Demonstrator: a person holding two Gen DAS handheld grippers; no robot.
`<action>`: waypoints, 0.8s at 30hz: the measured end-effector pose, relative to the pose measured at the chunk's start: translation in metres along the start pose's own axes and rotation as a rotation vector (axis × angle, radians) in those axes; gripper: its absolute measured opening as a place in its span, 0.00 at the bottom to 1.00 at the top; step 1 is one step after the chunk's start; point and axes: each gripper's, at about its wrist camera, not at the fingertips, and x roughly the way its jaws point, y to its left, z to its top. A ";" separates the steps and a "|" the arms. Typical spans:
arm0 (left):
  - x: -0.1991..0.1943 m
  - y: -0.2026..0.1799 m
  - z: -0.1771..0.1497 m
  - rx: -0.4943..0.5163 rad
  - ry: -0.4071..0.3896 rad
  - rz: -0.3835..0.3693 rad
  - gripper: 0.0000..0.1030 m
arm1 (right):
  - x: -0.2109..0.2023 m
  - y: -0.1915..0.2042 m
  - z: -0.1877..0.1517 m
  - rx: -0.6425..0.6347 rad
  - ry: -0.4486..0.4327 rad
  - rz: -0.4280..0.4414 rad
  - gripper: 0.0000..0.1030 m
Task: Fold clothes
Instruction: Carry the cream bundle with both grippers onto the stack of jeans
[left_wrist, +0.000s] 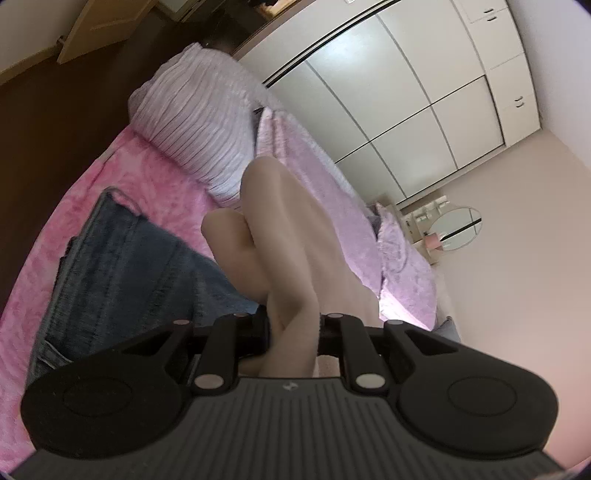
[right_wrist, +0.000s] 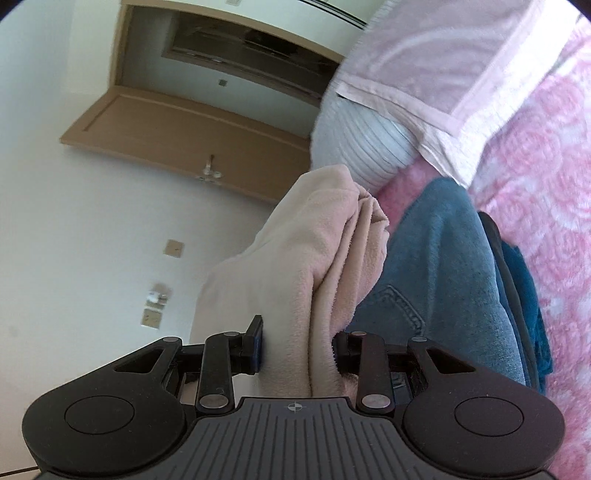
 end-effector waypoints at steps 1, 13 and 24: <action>0.003 0.007 0.001 -0.009 0.004 0.002 0.13 | 0.006 -0.003 0.001 0.000 0.003 -0.009 0.31; 0.023 0.057 -0.005 -0.007 0.007 0.142 0.31 | 0.054 -0.037 0.002 -0.019 0.082 -0.231 0.56; -0.034 -0.026 -0.015 0.296 0.007 0.341 0.04 | 0.014 0.059 -0.022 -0.517 -0.061 -0.581 0.55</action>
